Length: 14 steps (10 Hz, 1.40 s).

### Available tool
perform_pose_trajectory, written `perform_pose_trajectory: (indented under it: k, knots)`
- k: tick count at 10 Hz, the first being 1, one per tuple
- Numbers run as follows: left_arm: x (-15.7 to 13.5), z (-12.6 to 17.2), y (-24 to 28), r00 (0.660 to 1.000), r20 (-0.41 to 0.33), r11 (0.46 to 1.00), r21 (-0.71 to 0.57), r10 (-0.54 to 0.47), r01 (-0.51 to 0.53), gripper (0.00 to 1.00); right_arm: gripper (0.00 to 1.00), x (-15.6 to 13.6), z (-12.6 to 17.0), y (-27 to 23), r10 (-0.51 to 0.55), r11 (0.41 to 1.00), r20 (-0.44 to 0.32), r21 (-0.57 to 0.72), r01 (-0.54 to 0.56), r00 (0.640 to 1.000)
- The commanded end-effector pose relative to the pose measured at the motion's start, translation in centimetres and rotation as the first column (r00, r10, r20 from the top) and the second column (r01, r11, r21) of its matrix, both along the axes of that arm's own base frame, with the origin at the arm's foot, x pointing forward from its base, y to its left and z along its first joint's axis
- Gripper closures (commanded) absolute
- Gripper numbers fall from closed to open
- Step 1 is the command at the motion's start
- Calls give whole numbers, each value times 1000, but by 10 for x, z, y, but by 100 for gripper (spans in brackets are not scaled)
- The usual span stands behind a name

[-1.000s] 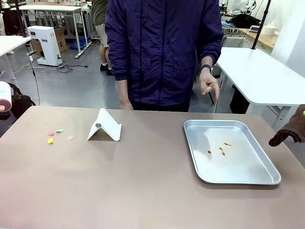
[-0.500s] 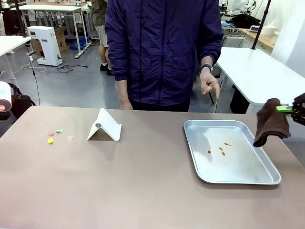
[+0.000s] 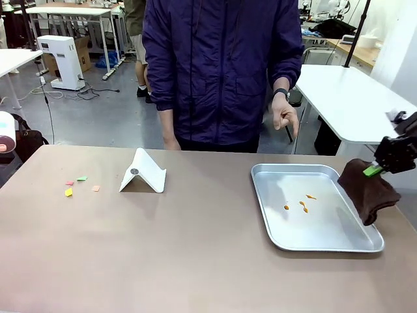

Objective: Clean the surface of the table.
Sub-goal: If a person points to the right, clean the right side of the table with your right hand, and if they point to the left, clean the left side with your left hand.

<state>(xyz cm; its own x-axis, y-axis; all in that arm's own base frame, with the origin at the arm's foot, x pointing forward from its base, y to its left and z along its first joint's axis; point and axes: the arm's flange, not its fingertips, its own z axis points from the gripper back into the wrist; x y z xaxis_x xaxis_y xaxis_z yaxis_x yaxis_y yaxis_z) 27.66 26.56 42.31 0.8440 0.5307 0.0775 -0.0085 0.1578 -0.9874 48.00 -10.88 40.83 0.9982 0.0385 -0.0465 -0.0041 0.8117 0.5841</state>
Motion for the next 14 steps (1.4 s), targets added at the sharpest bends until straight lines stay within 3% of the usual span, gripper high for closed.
perform_pose_trajectory:
  k: [1,5,7,10,14]
  knots:
    - [-2,2,0,1000,1,1000,7,-6,6,100,92,15,-15,17,-44,997,29,-67,46,999]
    - [-2,2,0,1000,1,1000,7,-6,6,100,92,44,-78,60,-77,992,117,-86,87,990]
    - [-2,2,0,1000,1,1000,7,-6,6,100,92,54,-96,72,-87,996,131,14,86,988]
    - [-2,2,0,1000,1,1000,7,-6,6,100,92,61,-115,84,-50,992,74,119,41,996]
    - [-2,2,0,1000,1,1000,7,-6,6,100,92,72,-133,122,120,961,-11,251,-113,993]
